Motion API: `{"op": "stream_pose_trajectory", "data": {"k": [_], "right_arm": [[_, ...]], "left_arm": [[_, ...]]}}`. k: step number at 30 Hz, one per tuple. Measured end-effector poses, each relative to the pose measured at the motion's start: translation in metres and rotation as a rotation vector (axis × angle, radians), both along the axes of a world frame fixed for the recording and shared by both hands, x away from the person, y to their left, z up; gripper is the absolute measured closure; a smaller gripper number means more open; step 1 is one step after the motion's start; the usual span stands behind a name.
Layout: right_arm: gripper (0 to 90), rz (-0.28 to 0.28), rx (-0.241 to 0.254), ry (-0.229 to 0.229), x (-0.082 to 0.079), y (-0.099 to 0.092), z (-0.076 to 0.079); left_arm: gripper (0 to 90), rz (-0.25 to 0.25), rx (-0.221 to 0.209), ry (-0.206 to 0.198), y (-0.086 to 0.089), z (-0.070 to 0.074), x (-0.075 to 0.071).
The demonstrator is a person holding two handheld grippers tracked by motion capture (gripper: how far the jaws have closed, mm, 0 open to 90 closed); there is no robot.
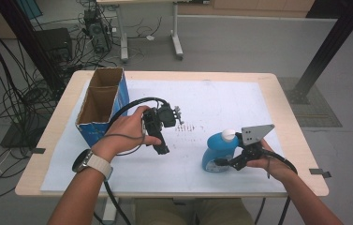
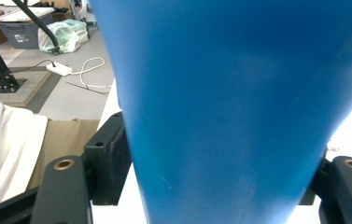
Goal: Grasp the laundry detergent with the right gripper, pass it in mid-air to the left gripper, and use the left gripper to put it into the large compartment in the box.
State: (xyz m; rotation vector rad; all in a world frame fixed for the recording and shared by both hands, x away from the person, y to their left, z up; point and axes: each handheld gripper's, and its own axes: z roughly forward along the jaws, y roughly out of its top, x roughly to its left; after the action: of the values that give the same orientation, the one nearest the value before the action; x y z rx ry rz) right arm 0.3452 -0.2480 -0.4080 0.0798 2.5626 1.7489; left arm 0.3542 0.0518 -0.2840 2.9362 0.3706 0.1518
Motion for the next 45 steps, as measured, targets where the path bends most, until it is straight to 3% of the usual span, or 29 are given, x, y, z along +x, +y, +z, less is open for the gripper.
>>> {"op": "stream_pose_trajectory", "data": {"k": [11,45], "right_arm": [[40.6,0.005,0.001,-0.011,-0.0006,0.0,-0.0005],[41.6,0.015,-0.017,-0.004,0.0011,0.0005,0.001]], "left_arm": [[9.7,0.001,-0.001,0.001,-0.0005,-0.0006,-0.0001],[10.1,-0.007,0.0,0.004,-0.0036,0.0006,0.002]]}}
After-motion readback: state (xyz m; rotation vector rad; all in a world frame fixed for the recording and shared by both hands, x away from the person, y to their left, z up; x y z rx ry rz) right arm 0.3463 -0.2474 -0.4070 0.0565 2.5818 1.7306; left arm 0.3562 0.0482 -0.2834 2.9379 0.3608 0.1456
